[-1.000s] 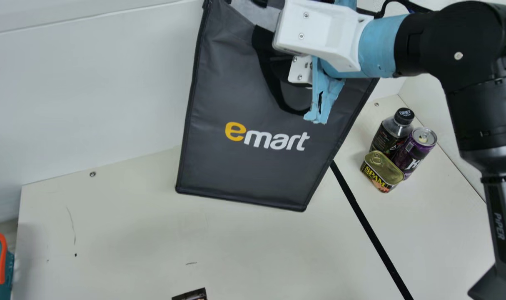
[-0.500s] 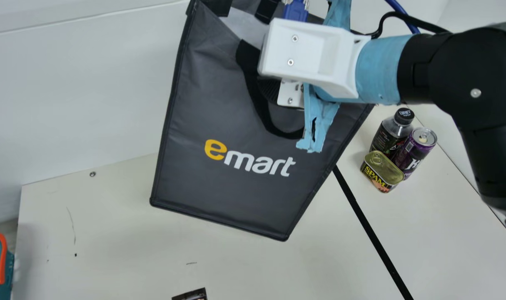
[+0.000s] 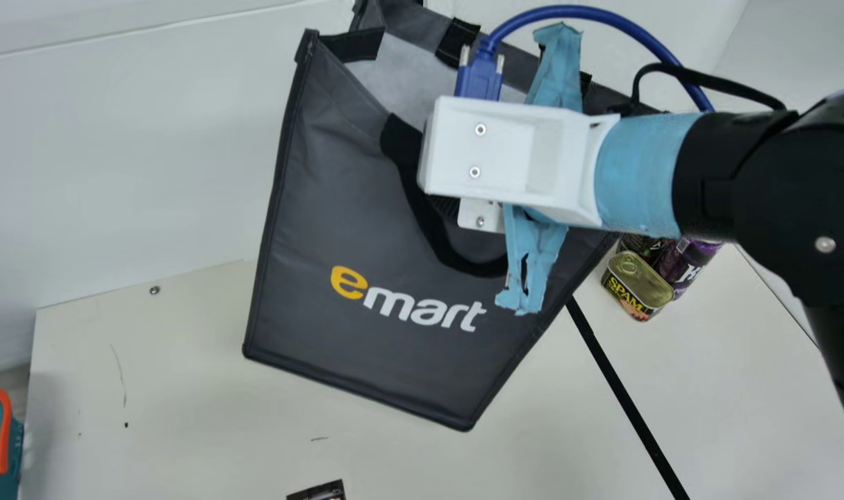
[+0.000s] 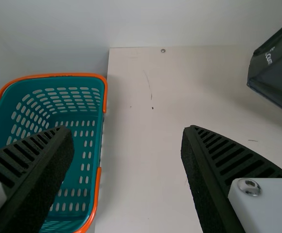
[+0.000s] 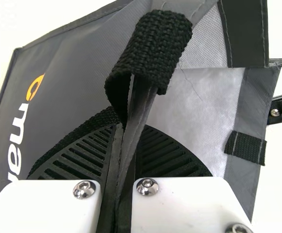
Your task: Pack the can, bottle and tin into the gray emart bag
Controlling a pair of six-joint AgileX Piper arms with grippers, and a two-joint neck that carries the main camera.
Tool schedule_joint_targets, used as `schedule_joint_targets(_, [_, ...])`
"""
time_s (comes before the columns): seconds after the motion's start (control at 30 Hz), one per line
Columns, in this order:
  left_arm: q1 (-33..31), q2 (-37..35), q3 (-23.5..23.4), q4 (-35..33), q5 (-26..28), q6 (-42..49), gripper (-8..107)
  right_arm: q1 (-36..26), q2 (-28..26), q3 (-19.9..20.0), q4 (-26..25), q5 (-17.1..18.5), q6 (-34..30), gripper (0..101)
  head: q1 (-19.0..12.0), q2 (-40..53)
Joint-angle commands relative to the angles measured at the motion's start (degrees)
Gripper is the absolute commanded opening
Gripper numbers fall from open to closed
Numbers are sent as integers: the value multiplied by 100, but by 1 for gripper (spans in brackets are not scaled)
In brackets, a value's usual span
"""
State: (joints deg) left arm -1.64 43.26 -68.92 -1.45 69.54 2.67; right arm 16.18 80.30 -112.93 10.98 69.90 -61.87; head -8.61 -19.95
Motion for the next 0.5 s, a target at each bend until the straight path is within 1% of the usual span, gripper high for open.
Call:
schedule_joint_targets(0.0, [0, 0, 0, 0, 0, 0, 90, 72, -62, 112, -61, 0, 34, 0, -139, -5])
schedule_joint_targets(0.23, [0, 0, 0, 0, 0, 0, 90, 326, -257, 491, -244, 0, 154, 0, -139, -5])
schedule_joint_targets(0.47, [0, 0, 0, 0, 0, 0, 90, 452, -393, 837, -330, 0, 234, 0, -139, -5])
